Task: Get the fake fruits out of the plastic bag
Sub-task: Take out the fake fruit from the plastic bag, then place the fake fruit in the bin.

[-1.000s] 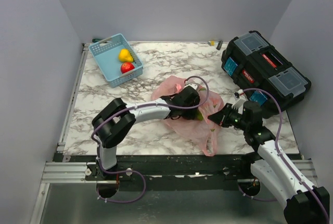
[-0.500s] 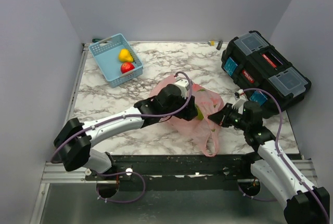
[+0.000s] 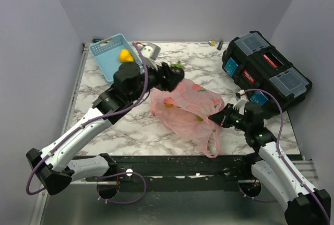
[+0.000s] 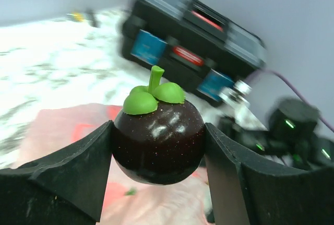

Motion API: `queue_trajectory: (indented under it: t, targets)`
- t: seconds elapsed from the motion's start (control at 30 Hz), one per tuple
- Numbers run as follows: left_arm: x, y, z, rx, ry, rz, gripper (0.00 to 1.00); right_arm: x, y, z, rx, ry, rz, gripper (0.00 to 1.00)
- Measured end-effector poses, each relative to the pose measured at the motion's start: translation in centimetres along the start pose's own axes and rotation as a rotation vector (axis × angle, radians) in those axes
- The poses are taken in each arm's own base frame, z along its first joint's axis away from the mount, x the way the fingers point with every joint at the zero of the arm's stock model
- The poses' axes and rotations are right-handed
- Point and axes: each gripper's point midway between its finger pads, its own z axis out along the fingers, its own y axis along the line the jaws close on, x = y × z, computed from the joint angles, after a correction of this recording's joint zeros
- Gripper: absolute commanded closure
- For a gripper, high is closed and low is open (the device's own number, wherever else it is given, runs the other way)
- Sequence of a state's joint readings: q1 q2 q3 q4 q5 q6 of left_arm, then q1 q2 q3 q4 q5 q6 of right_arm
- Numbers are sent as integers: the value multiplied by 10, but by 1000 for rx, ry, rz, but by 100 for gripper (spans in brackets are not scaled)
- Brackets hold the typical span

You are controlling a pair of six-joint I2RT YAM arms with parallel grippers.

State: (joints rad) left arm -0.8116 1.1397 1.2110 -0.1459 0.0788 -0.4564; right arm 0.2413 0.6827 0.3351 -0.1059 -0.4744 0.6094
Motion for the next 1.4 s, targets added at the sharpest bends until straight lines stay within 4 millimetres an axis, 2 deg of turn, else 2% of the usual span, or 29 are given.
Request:
queue_trajectory:
  t: [0.03,0.07,0.1,0.17,0.23,0.37,0.5,0.53,0.67,0.8,0.87,0.93,1.0,1.1,1.17,1.4]
  targets:
    - [-9,10,-3,-39,-23,-8,65,0,0,0,-1,-1,-1,99]
    - [-20,30,-8,-109,-55,-22,67,0,0,0,-2,-2,-2,99]
    - [-29,57,-15,-207,-87,-53,68,0,1,-1,-3,-3,-2,99]
    - [-34,97,-26,-335,-112,-100,72,0,1,-1,-4,-3,-2,99]
    - [-25,149,-41,-490,-123,-189,74,0,1,-1,-6,-4,-4,99]
    - [9,236,-74,-737,-120,-364,74,-1,3,-2,-13,-8,-8,99]
    - [17,303,-94,-928,-135,-442,76,-1,4,-3,-19,-11,-11,99]
    - [16,312,-95,-954,-138,-448,78,-1,5,-3,-20,-11,-11,99]
    - [2,362,-85,-1045,-91,-467,78,-1,6,-4,-28,-17,-15,99]
    - [-20,404,-63,-1098,-22,-458,78,-1,7,-5,-34,-23,-19,99]
    - [-24,427,-52,-1135,29,-441,78,-1,7,-6,-36,-25,-19,99]
    - [-13,447,-48,-1183,96,-427,77,-1,8,-6,-38,-26,-19,99]
    - [12,460,-50,-1226,190,-431,75,-1,8,-6,-39,-26,-20,99]
    - [50,466,-59,-1265,329,-455,71,-1,8,-6,-40,-25,-20,99]
    - [66,469,-67,-1283,390,-470,68,-1,8,-6,-40,-25,-20,99]
    - [88,474,-84,-1318,484,-498,62,-1,9,-6,-41,-24,-20,99]
